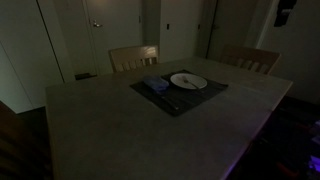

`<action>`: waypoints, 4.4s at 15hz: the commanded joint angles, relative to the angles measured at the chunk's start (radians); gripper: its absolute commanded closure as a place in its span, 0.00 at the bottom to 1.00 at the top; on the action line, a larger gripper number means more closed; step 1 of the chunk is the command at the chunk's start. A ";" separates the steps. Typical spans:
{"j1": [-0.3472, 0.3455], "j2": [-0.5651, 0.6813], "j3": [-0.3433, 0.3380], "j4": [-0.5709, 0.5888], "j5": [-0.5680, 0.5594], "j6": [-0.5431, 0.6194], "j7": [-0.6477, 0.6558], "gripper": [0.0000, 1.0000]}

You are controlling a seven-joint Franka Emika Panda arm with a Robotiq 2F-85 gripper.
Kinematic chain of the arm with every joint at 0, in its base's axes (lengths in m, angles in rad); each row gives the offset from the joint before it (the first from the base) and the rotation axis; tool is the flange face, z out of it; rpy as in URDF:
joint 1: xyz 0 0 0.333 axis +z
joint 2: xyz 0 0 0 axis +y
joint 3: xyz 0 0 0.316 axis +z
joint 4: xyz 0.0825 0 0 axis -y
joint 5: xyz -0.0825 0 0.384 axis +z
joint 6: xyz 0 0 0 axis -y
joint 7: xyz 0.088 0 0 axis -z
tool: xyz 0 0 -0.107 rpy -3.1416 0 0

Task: Take the fork on the plate and put it on the table

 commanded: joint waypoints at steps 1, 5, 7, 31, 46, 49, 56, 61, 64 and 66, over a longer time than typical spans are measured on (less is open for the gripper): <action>-0.006 0.001 0.006 0.001 0.004 -0.001 -0.003 0.00; -0.006 0.001 0.006 0.001 0.004 -0.001 -0.003 0.00; -0.006 0.001 0.006 0.001 0.004 -0.001 -0.003 0.00; 0.003 0.020 0.001 0.004 -0.001 0.020 -0.024 0.00; 0.026 0.012 -0.001 -0.022 0.001 0.065 -0.093 0.00; 0.034 0.014 -0.001 -0.031 -0.001 0.078 -0.105 0.00; 0.059 0.075 -0.021 -0.041 0.000 0.182 -0.179 0.00; 0.068 0.197 -0.046 -0.013 0.008 0.315 -0.274 0.00; 0.075 0.289 -0.063 0.022 0.055 0.386 -0.330 0.00; 0.082 0.342 -0.062 0.045 0.099 0.417 -0.358 0.00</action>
